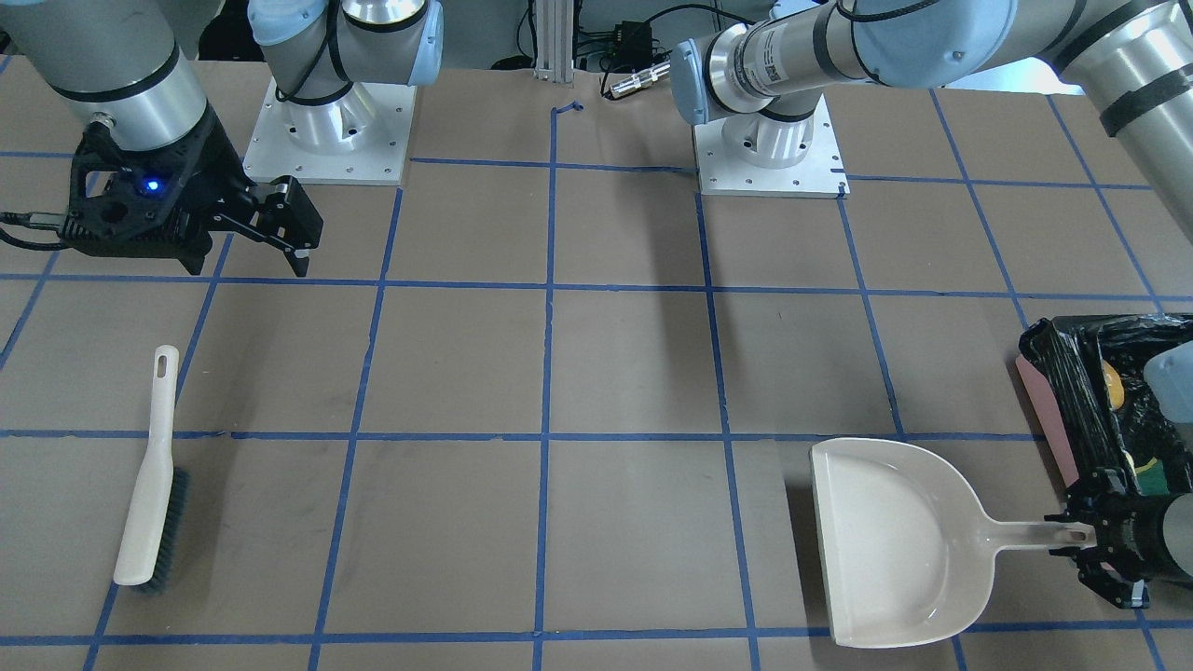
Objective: Sweep and dump trash into bin
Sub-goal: 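Bring the empty dustpan back to the table while the right gripper releases the brush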
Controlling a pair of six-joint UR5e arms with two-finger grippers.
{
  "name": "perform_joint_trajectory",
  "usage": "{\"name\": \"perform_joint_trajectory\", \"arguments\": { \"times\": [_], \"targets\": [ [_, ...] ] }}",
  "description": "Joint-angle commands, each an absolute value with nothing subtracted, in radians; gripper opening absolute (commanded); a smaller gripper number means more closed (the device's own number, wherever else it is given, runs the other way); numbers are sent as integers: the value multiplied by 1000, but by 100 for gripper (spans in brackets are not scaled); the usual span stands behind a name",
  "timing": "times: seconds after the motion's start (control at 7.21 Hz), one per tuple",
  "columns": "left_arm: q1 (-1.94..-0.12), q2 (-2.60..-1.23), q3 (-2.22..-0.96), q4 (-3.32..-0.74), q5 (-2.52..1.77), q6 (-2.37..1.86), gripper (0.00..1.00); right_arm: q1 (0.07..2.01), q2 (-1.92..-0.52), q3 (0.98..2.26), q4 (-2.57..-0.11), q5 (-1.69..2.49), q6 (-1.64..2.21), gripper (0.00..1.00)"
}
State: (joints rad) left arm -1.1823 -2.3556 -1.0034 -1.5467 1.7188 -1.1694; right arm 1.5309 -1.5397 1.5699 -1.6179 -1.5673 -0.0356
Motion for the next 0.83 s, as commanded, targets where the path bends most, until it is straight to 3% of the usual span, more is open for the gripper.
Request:
{"name": "perform_joint_trajectory", "arguments": {
  "times": [0.0,0.69],
  "targets": [
    [-1227,-2349,-1041,-1501,1732,-1183,0,1531,-1540,1571,-1618,-1554,-31,100],
    [-1272,-2255,-1228,-1359,1752,-1308,0,1531,-1539,1578,-1618,-1554,-41,100]
  ]
}}
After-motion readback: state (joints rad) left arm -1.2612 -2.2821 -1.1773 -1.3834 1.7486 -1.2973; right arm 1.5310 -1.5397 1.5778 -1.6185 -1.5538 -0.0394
